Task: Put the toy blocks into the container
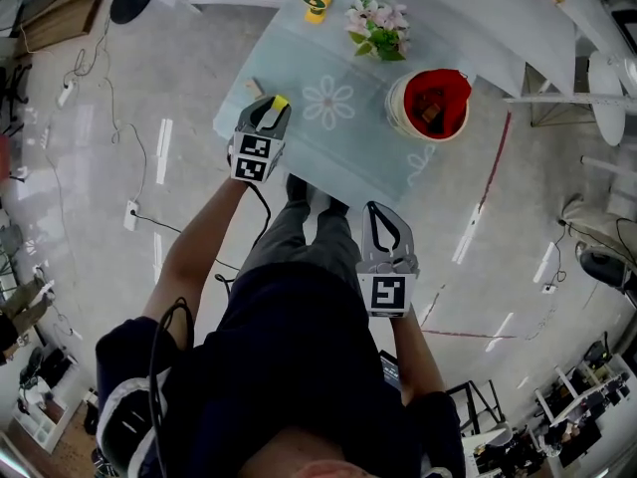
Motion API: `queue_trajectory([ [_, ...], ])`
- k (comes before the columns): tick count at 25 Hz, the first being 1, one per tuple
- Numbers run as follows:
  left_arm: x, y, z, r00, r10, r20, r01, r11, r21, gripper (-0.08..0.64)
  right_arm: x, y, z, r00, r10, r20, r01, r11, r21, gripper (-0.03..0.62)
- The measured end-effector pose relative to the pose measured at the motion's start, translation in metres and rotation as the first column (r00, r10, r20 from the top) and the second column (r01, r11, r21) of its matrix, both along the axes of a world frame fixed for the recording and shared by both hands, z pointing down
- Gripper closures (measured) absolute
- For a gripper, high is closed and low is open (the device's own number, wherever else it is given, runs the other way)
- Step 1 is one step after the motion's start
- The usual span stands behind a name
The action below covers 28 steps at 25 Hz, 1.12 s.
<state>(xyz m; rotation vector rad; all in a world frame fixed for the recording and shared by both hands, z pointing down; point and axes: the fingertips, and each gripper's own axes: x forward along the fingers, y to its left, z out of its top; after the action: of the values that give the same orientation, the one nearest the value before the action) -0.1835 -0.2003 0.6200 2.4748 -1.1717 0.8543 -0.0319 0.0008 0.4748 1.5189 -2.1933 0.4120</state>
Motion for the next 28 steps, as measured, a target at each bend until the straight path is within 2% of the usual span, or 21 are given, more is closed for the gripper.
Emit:
queue_trajectory([
  [4, 0.023, 0.008, -0.036, 0.998, 0.053, -0.031, -0.052, 0.998, 0.023, 0.423, 0.008, 0.008, 0.001, 0.999, -0.012, -0.032, 0.011, 1.000, -0.007, 0.592],
  [12, 0.081, 0.022, -0.086, 0.981, 0.172, -0.094, -0.168, 0.984, 0.050, 0.423, 0.025, 0.019, 0.001, 0.997, 0.071, 0.003, -0.071, 0.997, -0.001, 0.592],
  [21, 0.142, 0.030, -0.114, 0.949, 0.294, -0.113, -0.284, 0.954, 0.101, 0.423, 0.043, 0.036, 0.003, 0.993, 0.122, 0.009, -0.122, 0.993, 0.001, 0.592],
  [28, 0.197, 0.036, -0.122, 0.913, 0.395, -0.102, -0.382, 0.915, 0.129, 0.423, 0.052, 0.046, 0.004, 0.989, 0.147, 0.009, -0.147, 0.989, -0.004, 0.592],
])
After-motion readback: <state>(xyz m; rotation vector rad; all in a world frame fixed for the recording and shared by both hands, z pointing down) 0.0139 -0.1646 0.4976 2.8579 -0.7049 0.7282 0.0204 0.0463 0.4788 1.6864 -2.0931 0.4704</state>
